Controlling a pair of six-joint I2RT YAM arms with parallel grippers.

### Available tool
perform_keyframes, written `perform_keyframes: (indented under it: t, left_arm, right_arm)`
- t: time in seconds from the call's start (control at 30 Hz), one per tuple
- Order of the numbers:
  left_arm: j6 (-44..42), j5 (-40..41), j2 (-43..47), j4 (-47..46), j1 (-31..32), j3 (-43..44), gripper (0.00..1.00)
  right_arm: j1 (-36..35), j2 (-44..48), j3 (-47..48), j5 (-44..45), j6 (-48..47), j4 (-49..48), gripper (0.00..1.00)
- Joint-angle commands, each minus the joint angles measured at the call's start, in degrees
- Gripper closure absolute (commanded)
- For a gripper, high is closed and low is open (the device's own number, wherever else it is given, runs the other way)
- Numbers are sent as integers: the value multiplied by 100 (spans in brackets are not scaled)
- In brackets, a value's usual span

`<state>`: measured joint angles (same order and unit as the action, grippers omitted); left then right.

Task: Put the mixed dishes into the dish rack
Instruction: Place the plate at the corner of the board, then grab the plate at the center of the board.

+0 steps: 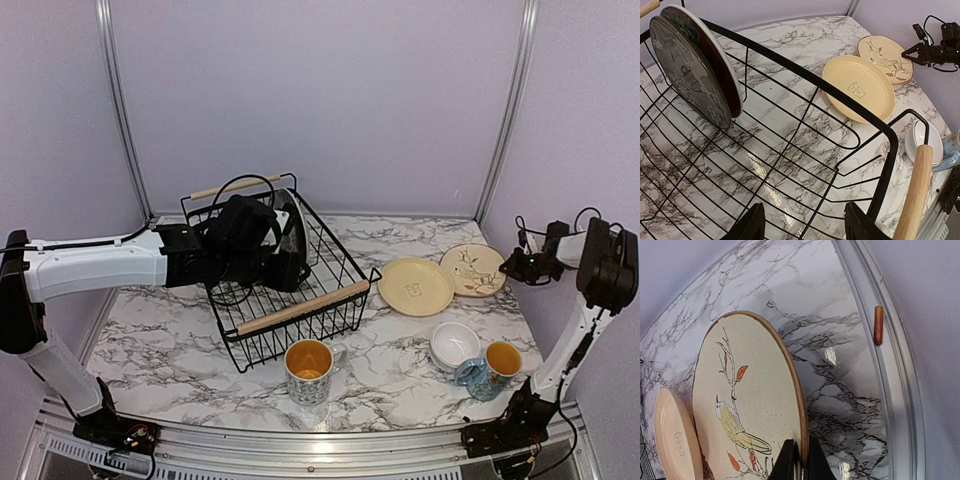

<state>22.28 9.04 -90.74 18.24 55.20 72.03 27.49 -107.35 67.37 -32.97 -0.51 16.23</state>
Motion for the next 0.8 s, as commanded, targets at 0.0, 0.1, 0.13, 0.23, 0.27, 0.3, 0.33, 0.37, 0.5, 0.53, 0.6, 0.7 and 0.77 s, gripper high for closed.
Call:
perform_keyframes:
  t: [0.0,0.1,0.13,0.23,0.27,0.3,0.33,0.37,0.5,0.53,0.6,0.7,0.77]
  left_arm:
    - [19,-43,-99,-154,44,-71,44]
    - [-21,-42,-137,-129,44,-58,44]
    - [-21,-33,-145,-121,44,-50,44]
    - [-25,-49,-103,-166,61,-43,44]
    - [-34,-47,-75,-199,69,-50,44]
    - [-53,-36,-56,-214,70,-41,44]
    - [-71,-14,-46,-212,70,-27,44]
    - [-88,-4,-34,-201,70,-15,44]
    - [-158,53,-55,-93,70,50,44]
    - [-168,67,-76,-66,70,70,44]
    - [-180,61,-128,-33,70,120,44]
    - [-197,38,-226,12,70,213,44]
    - [-201,33,-271,34,69,289,44]
  right_arm:
    - [-81,-471,60,-41,-186,413,92]
    - [-94,-615,118,-34,-177,469,87]
    - [-100,-661,144,-26,-177,479,85]
    - [-90,-760,223,-16,-152,533,76]
    - [-90,-775,250,-8,-159,559,73]
    - [-90,-778,270,10,-159,577,70]
    - [-86,-748,296,25,-160,602,69]
    - [-70,-672,297,32,-160,613,68]
    - [-52,-54,193,239,-156,492,59]
    - [-81,129,151,206,-184,443,59]
    - [-178,422,83,-61,-264,374,59]
    - [-497,651,76,-442,-411,397,63]
    - [-828,658,173,-614,-645,574,64]
